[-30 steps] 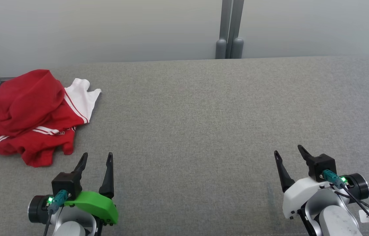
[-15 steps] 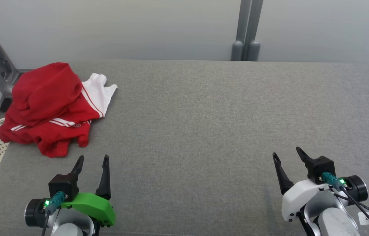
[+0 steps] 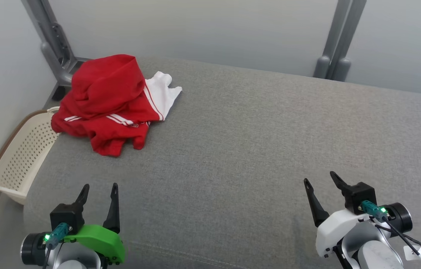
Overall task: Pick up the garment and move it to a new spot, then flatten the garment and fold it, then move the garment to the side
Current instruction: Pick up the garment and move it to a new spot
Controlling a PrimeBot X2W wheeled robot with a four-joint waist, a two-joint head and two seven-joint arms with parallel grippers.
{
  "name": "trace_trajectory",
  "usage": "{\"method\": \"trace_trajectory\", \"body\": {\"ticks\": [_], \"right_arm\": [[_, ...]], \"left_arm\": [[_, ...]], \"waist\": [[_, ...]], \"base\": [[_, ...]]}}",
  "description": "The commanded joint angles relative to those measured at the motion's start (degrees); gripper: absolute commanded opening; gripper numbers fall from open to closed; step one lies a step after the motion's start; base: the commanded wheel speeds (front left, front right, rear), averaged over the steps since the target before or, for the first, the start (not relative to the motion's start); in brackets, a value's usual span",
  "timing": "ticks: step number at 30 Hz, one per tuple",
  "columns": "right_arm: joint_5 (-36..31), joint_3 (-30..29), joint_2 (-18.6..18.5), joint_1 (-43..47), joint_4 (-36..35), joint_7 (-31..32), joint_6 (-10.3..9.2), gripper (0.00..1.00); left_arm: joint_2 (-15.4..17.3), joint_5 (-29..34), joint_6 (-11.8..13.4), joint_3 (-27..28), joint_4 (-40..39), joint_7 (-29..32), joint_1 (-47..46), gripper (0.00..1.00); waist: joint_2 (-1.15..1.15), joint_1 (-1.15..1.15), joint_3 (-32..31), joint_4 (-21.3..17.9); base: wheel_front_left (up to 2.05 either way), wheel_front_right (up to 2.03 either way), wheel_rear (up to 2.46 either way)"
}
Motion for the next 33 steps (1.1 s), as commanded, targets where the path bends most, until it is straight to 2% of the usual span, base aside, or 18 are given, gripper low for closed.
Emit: {"method": "trace_trajectory", "body": {"ticks": [1, 7, 16, 24, 25, 26, 33], "right_arm": [[-0.02, 0.01, -0.23, -0.29, -0.1, -0.34, -0.02, 1.0], [0.2, -0.25, -0.22, -0.57, -0.14, -0.35, -0.02, 1.0], [0.23, -0.59, -0.22, -0.96, -0.32, -0.23, -0.02, 1.0], [-0.52, -0.78, -0.21, -1.82, -2.34, 0.91, -0.01, 1.0], [-0.95, -0.34, -0.21, -2.54, -3.31, 1.45, -0.01, 1.0], [-0.95, -0.34, -0.21, -2.54, -3.31, 1.45, -0.01, 1.0], [-3.8, 1.73, -0.22, -5.42, -7.88, 4.16, -0.01, 1.0]], "left_arm": [[0.56, -0.63, 0.37, 0.29, -0.22, 0.19, 0.61, 1.0], [0.72, -0.91, 0.76, 0.18, -0.64, 0.72, 0.49, 1.0], [0.3, -1.97, 0.57, -0.23, 0.16, 3.09, -2.04, 1.0], [0.55, -3.44, 0.55, -0.11, 5.48, 11.5, -12.26, 1.0], [0.7, -3.59, 0.59, -0.3, 7.32, 14.76, -16.64, 1.0], [0.7, -3.59, 0.59, -0.3, 7.32, 14.76, -16.64, 1.0], [0.52, -5.48, -0.89, -0.2, 13.96, 25.1, -32.89, 1.0]], "waist": [[0.0, 0.0, 0.03, 3.02], [0.0, 0.0, 0.53, 5.43], [0.0, 0.0, 1.54, 6.6], [0.0, 0.0, 4.76, 6.49], [0.0, 0.0, 6.45, 5.88], [0.0, 0.0, 6.45, 5.88], [0.0, 0.0, 13.94, 2.77]], "base": [[0.0, 0.0, 0.0], [0.0, 0.0, 0.0], [0.0, 0.0, 0.0], [0.0, 0.0, 0.0], [0.0, 0.0, 0.0], [0.0, 0.0, 0.0], [0.0, 0.0, 0.0]]}}
